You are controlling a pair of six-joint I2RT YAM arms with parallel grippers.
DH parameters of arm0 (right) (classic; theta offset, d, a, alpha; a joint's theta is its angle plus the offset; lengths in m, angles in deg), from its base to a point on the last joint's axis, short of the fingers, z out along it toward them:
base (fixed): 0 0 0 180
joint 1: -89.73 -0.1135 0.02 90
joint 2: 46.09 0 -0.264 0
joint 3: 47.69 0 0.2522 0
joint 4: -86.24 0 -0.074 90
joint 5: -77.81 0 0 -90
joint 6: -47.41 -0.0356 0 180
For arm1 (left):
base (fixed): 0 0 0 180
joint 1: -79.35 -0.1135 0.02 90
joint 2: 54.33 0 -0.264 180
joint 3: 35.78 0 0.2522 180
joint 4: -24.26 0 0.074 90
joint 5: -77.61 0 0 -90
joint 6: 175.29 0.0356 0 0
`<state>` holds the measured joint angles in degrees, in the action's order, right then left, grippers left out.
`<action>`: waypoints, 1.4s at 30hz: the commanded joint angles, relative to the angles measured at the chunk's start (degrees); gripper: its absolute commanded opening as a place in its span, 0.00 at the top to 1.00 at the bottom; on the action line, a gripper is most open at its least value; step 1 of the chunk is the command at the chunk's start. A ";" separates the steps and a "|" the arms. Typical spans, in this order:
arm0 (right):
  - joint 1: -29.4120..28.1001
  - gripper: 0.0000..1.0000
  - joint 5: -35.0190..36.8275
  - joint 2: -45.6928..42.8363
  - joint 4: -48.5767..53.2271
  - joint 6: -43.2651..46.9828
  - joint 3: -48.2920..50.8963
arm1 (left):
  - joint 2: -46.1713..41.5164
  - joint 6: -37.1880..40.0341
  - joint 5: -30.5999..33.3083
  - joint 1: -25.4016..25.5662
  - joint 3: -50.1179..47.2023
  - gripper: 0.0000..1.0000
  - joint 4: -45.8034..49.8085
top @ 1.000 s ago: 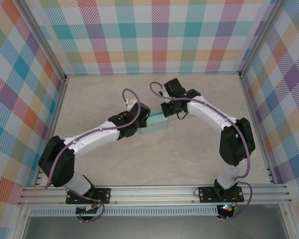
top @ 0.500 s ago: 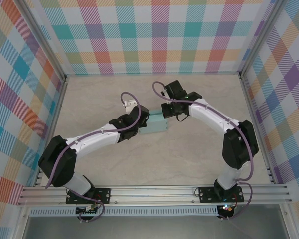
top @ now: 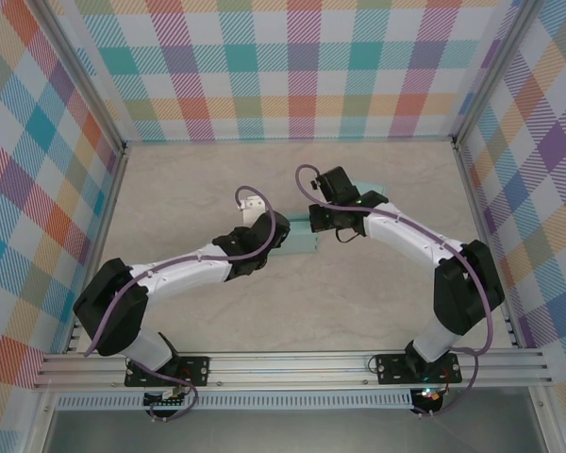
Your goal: Fold the paper box
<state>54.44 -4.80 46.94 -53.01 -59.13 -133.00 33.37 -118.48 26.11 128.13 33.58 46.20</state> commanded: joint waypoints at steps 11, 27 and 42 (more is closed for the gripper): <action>-1.87 1.00 -4.21 -2.05 -4.67 -4.37 0.54 | 4.23 0.03 0.76 4.40 -1.36 1.00 1.57; -0.75 1.00 -9.13 -2.36 -4.13 -9.38 -1.77 | 6.32 -0.55 1.34 5.01 -1.19 1.00 2.00; 0.49 1.00 -10.38 -1.87 -5.50 -10.53 -0.29 | 7.85 -1.28 1.55 5.83 -0.37 1.00 2.53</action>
<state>55.90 -9.71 46.42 -54.70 -69.36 -132.61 38.90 -118.80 35.29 131.84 33.31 45.59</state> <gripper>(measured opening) 0.056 0.049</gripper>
